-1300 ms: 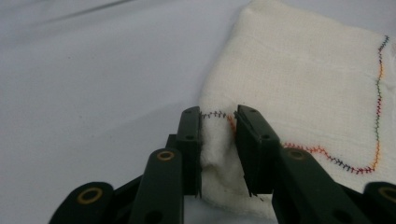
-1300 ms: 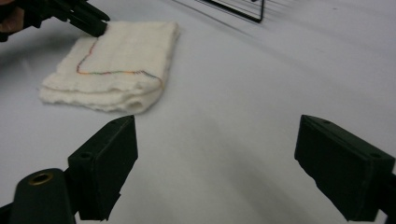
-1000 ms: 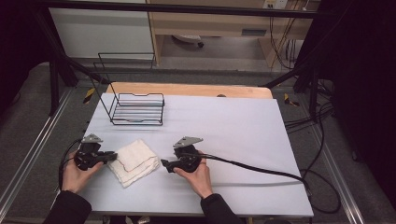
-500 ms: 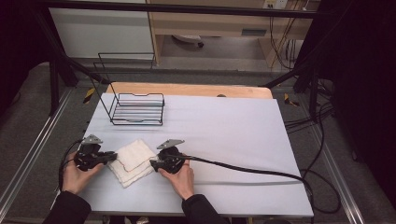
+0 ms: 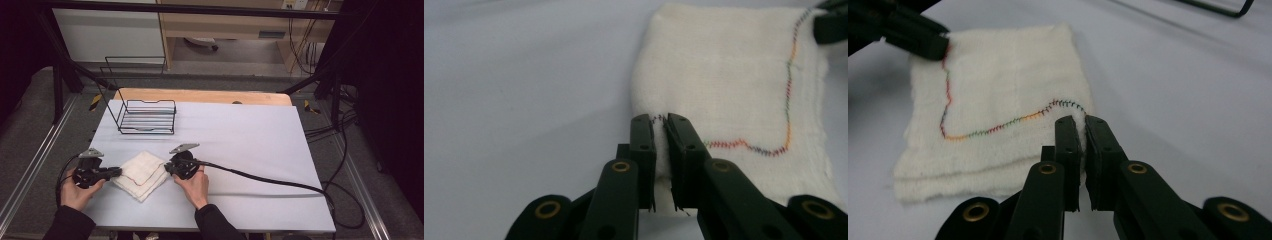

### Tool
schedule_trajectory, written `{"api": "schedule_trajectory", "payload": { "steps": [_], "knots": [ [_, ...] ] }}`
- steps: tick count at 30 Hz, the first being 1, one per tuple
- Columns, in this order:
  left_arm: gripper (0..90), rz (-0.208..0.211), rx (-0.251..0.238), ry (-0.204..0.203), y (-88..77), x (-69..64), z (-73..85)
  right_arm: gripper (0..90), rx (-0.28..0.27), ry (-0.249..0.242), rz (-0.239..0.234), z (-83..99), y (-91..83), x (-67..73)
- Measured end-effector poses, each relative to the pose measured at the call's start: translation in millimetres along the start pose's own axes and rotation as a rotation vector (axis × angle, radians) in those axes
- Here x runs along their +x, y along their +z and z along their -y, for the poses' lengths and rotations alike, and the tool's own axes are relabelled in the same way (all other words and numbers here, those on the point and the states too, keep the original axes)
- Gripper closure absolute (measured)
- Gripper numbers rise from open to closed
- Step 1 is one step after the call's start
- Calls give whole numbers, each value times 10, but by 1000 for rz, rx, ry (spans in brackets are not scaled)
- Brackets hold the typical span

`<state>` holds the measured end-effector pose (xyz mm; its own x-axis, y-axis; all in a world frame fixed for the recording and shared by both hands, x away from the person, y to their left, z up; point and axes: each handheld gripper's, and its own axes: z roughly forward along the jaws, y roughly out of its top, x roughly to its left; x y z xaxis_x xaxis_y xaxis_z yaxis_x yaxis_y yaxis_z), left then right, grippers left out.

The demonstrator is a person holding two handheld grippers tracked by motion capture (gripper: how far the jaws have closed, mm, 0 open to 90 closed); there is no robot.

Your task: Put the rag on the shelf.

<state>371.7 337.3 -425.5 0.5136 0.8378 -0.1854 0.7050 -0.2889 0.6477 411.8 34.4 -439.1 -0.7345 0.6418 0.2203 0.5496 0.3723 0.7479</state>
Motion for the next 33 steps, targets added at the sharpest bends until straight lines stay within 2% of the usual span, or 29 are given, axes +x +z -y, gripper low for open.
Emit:
{"api": "schedule_trajectory", "payload": {
  "steps": [3, 7, 8, 10, 11, 13, 15, 16, 18, 22, 25, 29, 30, 33],
  "knots": [
    [816, 17, 4, -14, -3, -101, 46, 856, -5, -10, 16, -82, 16, -96],
    [788, -38, 3, 19, 6, -208, 110, 853, 5, -56, 18, -85, 77, -165],
    [768, -43, -2, 18, 0, -202, 102, 849, 15, -51, 20, -67, 101, -170],
    [624, -63, -33, 7, -22, -160, 52, 821, 10, -61, 31, -41, 118, -169],
    [624, -68, -50, 2, -31, -130, 13, 821, 10, -61, 31, -41, 118, -169],
    [525, -78, -82, -8, -42, -71, -85, 750, -4, -77, 31, -54, 89, -160],
    [432, -60, -103, -14, -12, -17, -206, 636, -30, -87, 37, -98, -13, -164],
    [432, -57, -105, -10, 11, -6, -245, 636, -30, -87, 37, -98, -13, -164],
    [386, -57, -102, 6, 97, 14, -346, 560, -31, -96, 49, -112, -61, -160],
    [364, -39, -66, 14, 332, 33, -501, 414, -31, -124, 57, -106, -131, -143],
    [363, -44, -23, 40, 499, 22, -569, 331, -37, -108, 51, -86, -158, -156],
    [366, -52, -10, 49, 620, 31, -592, 249, -31, -106, 58, -66, -183, -193],
    [378, -48, -12, 50, 632, 31, -593, 233, -29, -101, 61, -63, -185, -201],
    [491, -33, -17, 60, 653, 26, -591, 216, -26, -92, 66, -56, -174, -210]
  ]
}}
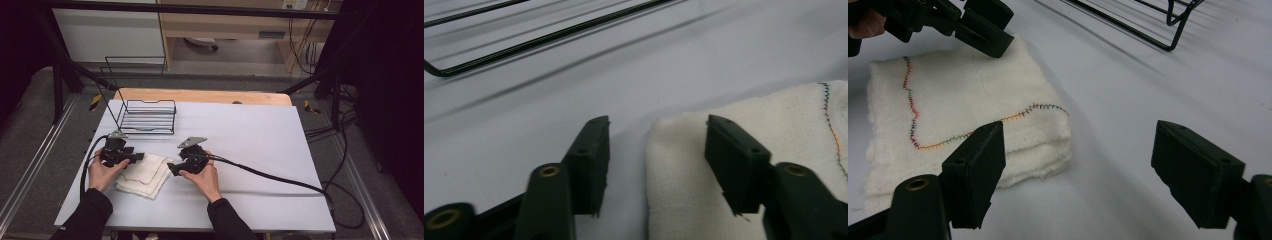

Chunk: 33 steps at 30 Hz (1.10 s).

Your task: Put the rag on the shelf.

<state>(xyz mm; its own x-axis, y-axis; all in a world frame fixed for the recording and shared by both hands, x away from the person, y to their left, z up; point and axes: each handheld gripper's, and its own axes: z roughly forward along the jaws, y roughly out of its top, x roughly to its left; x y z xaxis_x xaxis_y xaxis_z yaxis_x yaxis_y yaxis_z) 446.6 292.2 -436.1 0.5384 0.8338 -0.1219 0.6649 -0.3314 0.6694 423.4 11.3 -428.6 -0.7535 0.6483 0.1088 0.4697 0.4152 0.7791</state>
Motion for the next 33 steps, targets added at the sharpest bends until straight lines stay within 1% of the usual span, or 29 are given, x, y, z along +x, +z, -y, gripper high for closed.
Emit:
{"api": "schedule_trajectory", "payload": {
  "steps": [2, 3, 5, 7, 10, 14, 16, 18, 20, 23, 25, 27, 30, 33],
  "knots": [
    [544, 6, 1, 5, 18, -2, 1, 217, 1, 12, -6, 5, 13, 0],
    [573, 17, 9, -2, 32, 2, 3, 218, -2, 18, -8, 6, 20, -1],
    [601, 36, 10, -18, 50, 16, 8, 222, -7, 35, -8, 11, 39, -2],
    [651, 54, 15, -27, 52, 21, 11, 223, -8, 46, -4, 19, 59, -5],
    [702, 53, 21, -25, 48, -15, 14, 224, -14, 69, -1, 27, 104, -21],
    [760, 52, 28, -14, 38, -35, 14, 233, -13, 128, 0, 32, 178, -47],
    [775, 54, 31, -15, 35, -36, 15, 264, -16, 139, 2, 34, 199, -56],
    [779, 52, 28, -18, 36, -39, 21, 317, -36, 143, 11, 34, 213, -55],
    [780, 50, 25, -13, 39, -42, 25, 356, -52, 150, 9, 29, 222, -48],
    [778, 59, 20, -11, 41, -31, 34, 401, -39, 157, 11, 39, 247, -53],
    [777, 65, 12, -16, 45, -19, 43, 421, -29, 147, 19, 58, 267, -57],
    [776, 67, 8, -11, 45, -16, 51, 435, -21, 158, 14, 71, 282, -47],
    [776, 58, 6, -2, 47, -28, 50, 448, -27, 167, 7, 78, 306, -30],
    [776, 51, 9, 8, 45, -40, 47, 473, -18, 158, 9, 48, 335, 11]
  ]
}}
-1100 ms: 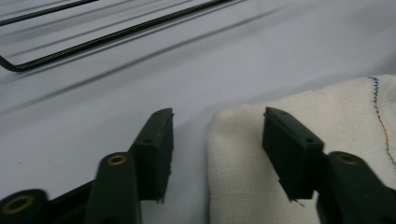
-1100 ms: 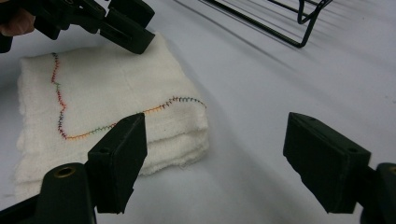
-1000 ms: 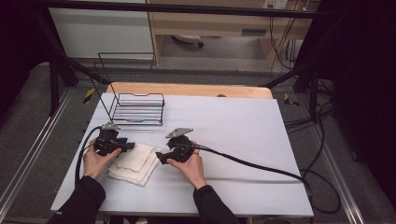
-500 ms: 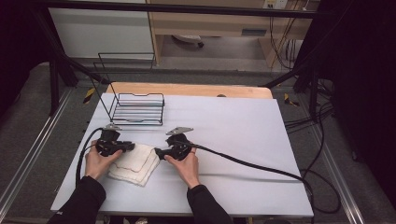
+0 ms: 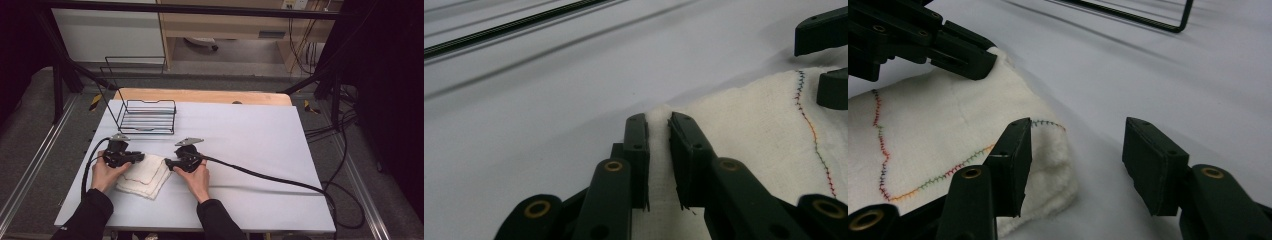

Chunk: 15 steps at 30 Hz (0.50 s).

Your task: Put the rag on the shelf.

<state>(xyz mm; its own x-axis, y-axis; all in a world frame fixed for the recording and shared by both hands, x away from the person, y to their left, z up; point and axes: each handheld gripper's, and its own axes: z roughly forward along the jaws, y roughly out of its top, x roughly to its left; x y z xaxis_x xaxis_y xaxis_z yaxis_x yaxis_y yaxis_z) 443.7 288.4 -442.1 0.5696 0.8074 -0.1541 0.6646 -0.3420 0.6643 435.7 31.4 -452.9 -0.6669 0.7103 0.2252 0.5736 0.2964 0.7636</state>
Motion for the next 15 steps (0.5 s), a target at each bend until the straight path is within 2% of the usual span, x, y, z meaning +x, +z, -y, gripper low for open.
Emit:
{"api": "schedule_trajectory", "payload": {
  "steps": [7, 15],
  "knots": [
    [776, -15, -5, 22, -1, -24, 5, 595, 33, 12, 2, 25, 56, 38],
    [778, -14, -5, 17, -9, -23, 2, 785, 68, 73, -32, 38, 18, 89]
  ]
}}
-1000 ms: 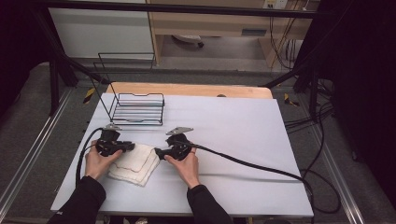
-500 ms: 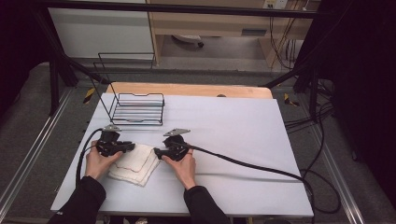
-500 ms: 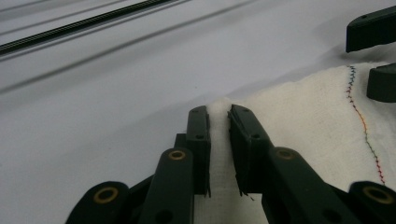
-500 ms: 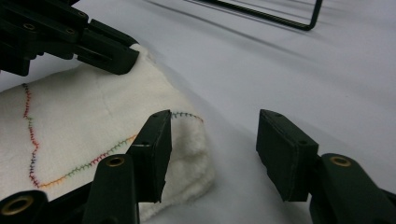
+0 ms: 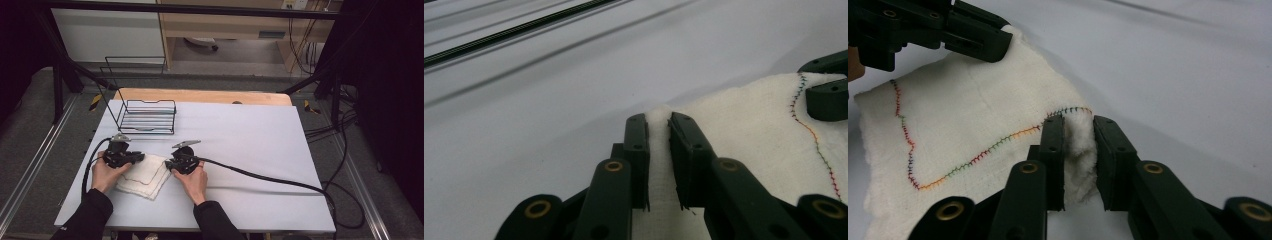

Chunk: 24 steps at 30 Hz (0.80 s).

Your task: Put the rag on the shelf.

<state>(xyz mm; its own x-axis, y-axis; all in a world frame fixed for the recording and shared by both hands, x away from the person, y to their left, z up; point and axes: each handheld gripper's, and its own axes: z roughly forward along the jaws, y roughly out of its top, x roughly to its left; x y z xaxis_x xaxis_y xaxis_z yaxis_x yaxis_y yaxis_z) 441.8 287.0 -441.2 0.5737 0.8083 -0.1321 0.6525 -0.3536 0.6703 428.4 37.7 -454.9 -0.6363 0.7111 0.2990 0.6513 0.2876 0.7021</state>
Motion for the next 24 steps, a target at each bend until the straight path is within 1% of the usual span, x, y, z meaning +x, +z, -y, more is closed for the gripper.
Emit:
{"api": "schedule_trajectory", "payload": {
  "steps": [2, 6, 8, 10, 12, 16, 19, 24],
  "knots": [
    [789, 2, -2, -7, -9, 3, -1, 818, 1, 16, -2, 2, -8, 10],
    [809, 10, -9, -19, -37, 10, 0, 840, -6, 16, -3, 4, -17, 16],
    [817, 18, -28, -29, -78, 9, 0, 843, -14, 13, -2, 5, -27, 27],
    [820, 24, -52, -35, -132, 13, -2, 844, -27, -4, -6, 0, -48, 35],
    [822, 29, -85, -43, -208, 9, -1, 844, -41, -15, -12, -14, -78, 47],
    [823, 24, -143, -39, -374, -30, 3, 844, -92, -45, -41, -61, -175, 88],
    [824, 22, -193, -29, -500, -70, 0, 844, -129, -79, -52, -89, -254, 118],
    [825, 0, -270, 0, -678, -166, -45, 845, -194, -124, -62, -142, -379, 158]
  ]
}}
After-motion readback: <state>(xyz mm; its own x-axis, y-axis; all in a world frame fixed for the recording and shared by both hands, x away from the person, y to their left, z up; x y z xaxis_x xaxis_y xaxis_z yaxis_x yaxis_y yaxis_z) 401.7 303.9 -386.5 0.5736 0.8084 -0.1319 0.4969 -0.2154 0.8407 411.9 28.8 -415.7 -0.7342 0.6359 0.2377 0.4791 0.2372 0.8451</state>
